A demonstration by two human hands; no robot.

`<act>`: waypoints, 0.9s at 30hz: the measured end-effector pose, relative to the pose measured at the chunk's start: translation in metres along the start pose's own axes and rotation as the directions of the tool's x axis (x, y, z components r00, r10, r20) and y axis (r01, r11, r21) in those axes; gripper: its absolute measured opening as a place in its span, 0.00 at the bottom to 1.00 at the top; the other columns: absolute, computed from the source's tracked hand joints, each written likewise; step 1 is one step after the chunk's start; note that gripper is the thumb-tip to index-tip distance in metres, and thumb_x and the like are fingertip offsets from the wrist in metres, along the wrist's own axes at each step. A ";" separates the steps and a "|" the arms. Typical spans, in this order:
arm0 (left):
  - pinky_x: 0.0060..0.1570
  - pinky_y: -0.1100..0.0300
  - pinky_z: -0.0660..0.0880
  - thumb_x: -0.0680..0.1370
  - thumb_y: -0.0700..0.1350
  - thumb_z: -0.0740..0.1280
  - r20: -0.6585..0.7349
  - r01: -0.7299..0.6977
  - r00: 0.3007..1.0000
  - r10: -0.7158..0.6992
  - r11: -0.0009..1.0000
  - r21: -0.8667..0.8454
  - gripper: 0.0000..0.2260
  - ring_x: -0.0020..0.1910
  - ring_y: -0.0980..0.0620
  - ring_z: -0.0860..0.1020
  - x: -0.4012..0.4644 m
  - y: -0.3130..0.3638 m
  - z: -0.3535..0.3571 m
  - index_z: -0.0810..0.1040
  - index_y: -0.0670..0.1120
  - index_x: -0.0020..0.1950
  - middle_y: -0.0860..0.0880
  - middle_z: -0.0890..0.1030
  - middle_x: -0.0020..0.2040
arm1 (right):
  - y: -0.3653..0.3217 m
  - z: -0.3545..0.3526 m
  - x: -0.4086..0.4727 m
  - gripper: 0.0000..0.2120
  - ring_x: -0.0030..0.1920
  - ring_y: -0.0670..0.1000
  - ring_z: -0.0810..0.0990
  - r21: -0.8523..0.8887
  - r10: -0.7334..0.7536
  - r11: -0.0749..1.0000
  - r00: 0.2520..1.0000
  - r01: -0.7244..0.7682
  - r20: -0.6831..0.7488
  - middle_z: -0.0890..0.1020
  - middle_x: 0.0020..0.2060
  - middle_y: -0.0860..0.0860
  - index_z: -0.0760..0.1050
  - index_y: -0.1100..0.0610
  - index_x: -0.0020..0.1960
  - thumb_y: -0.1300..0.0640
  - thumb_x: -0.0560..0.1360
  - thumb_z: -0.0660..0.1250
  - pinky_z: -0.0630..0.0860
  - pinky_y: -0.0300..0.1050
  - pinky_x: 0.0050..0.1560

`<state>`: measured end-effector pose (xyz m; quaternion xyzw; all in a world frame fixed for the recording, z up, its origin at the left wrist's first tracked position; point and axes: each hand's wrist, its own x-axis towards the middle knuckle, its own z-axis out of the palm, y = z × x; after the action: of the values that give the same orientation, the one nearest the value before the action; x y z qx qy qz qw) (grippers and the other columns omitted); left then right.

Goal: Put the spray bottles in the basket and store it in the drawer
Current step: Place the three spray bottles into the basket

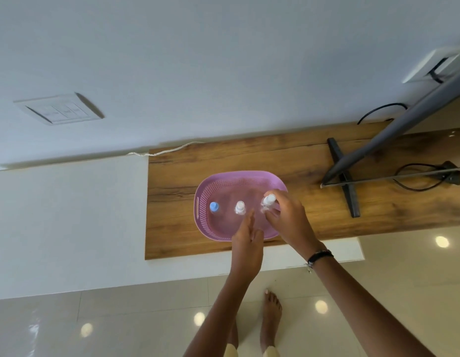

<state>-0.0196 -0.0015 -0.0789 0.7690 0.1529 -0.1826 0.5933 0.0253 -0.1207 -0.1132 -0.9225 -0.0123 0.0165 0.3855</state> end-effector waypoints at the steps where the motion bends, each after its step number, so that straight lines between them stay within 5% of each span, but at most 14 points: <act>1: 0.59 0.68 0.70 0.77 0.33 0.57 -0.012 0.011 1.000 -0.012 1.000 -0.006 0.23 0.60 0.60 0.74 0.000 -0.004 0.000 0.66 0.45 0.72 0.54 0.74 0.65 | 0.002 0.003 0.000 0.13 0.43 0.49 0.80 -0.024 0.002 1.000 1.000 -0.002 0.005 0.81 0.46 0.54 0.77 0.60 0.53 0.65 0.70 0.72 0.77 0.33 0.42; 3: 0.63 0.60 0.70 0.77 0.34 0.57 -0.028 0.022 0.999 -0.022 1.000 -0.011 0.23 0.64 0.55 0.73 -0.001 -0.011 -0.001 0.67 0.45 0.72 0.49 0.74 0.67 | 0.004 0.006 0.002 0.09 0.40 0.47 0.76 -0.087 0.018 0.996 0.999 -0.015 0.037 0.80 0.43 0.53 0.77 0.60 0.48 0.66 0.69 0.72 0.67 0.25 0.38; 7: 0.60 0.65 0.67 0.78 0.34 0.57 -0.031 0.031 0.999 -0.032 0.999 -0.025 0.22 0.63 0.58 0.71 0.000 -0.017 -0.003 0.66 0.44 0.73 0.50 0.73 0.67 | 0.001 0.011 0.013 0.04 0.38 0.47 0.74 -0.208 0.052 0.978 0.994 -0.031 0.096 0.81 0.41 0.53 0.77 0.60 0.45 0.66 0.71 0.69 0.59 0.26 0.33; 13: 0.57 0.72 0.66 0.79 0.34 0.57 -0.030 0.042 0.999 -0.043 0.998 -0.044 0.23 0.63 0.60 0.70 0.001 -0.024 -0.005 0.64 0.46 0.73 0.54 0.72 0.65 | -0.004 0.010 0.027 0.04 0.34 0.50 0.75 -0.388 0.147 0.919 0.971 -0.065 0.186 0.81 0.36 0.55 0.78 0.60 0.44 0.66 0.74 0.66 0.62 0.32 0.27; 18: 0.59 0.68 0.67 0.78 0.33 0.57 -0.032 0.033 0.999 -0.035 0.998 -0.057 0.23 0.65 0.57 0.71 0.002 -0.024 -0.006 0.65 0.45 0.73 0.52 0.73 0.66 | -0.004 0.009 0.029 0.03 0.35 0.51 0.77 -0.377 0.144 0.924 0.969 -0.059 0.202 0.82 0.36 0.55 0.78 0.59 0.43 0.65 0.73 0.67 0.66 0.34 0.29; 27: 0.60 0.64 0.69 0.78 0.34 0.57 -0.044 0.025 0.999 -0.027 0.999 -0.048 0.23 0.63 0.57 0.72 0.004 -0.025 -0.006 0.66 0.45 0.73 0.51 0.74 0.66 | -0.005 0.004 0.022 0.16 0.48 0.54 0.81 -0.317 0.069 0.948 0.985 -0.015 0.159 0.82 0.51 0.56 0.76 0.60 0.59 0.66 0.72 0.70 0.71 0.36 0.41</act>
<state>-0.0270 0.0104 -0.1005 0.7565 0.1806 -0.1694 0.6053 0.0474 -0.1140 -0.1129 -0.9675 -0.0274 0.1003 0.2306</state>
